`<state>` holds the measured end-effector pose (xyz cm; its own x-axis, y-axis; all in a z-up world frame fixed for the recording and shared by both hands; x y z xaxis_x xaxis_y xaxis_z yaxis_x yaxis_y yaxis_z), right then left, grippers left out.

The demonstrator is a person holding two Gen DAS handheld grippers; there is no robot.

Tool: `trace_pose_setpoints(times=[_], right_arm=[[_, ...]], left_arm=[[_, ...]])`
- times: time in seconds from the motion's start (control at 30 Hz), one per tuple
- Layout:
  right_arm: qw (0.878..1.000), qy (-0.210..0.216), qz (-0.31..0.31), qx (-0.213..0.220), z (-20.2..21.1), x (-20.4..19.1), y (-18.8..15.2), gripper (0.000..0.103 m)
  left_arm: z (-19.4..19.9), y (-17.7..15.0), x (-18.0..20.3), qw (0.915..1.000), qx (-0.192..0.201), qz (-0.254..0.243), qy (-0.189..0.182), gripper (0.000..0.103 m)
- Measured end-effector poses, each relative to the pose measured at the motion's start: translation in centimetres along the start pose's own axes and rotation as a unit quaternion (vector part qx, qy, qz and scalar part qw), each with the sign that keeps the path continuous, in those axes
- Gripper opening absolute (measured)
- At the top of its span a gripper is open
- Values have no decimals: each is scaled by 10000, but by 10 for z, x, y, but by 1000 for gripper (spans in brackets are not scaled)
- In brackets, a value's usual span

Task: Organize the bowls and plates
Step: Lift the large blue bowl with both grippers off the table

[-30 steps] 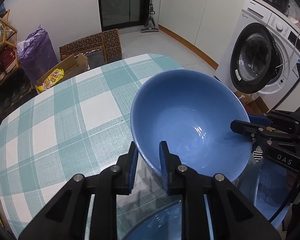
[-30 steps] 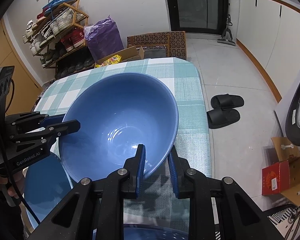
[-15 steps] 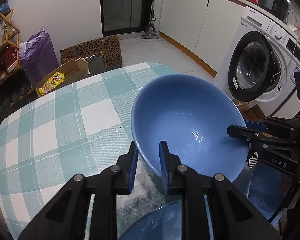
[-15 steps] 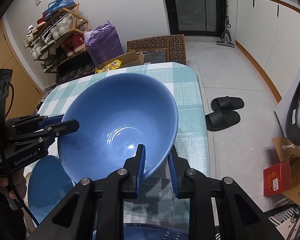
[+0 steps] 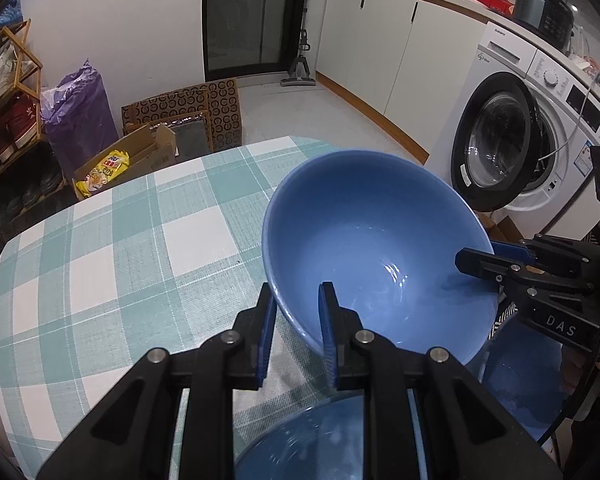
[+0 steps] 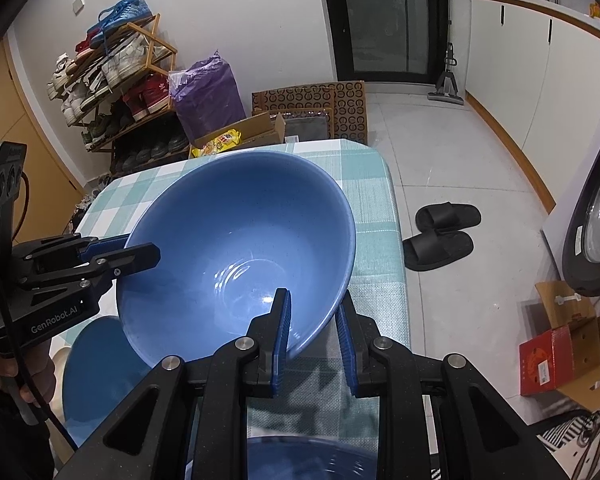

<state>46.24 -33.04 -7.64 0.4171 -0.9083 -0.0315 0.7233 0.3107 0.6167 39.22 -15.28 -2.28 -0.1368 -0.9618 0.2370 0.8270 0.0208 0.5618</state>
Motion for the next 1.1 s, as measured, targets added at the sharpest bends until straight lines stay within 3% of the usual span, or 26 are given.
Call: trace_pose_setpoints(times=[1.1], right_arm=[[9983,-8,170,562,88,-30,12,23]], left_arm=[[71,0,2,9988,489,24,-48,20]])
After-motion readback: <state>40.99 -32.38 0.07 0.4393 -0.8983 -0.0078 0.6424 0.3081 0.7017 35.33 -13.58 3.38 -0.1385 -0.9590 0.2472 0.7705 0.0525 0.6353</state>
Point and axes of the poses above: each gripper's, at about its wrist camera, not at the fingertips, and z roughly against the way its jaws point, x to its right, y to its top, the point moved 6 cm from there along -z, roughly the way its jaws point, and after that the axes turned 11 degrees about z, right-handed, at the moved point
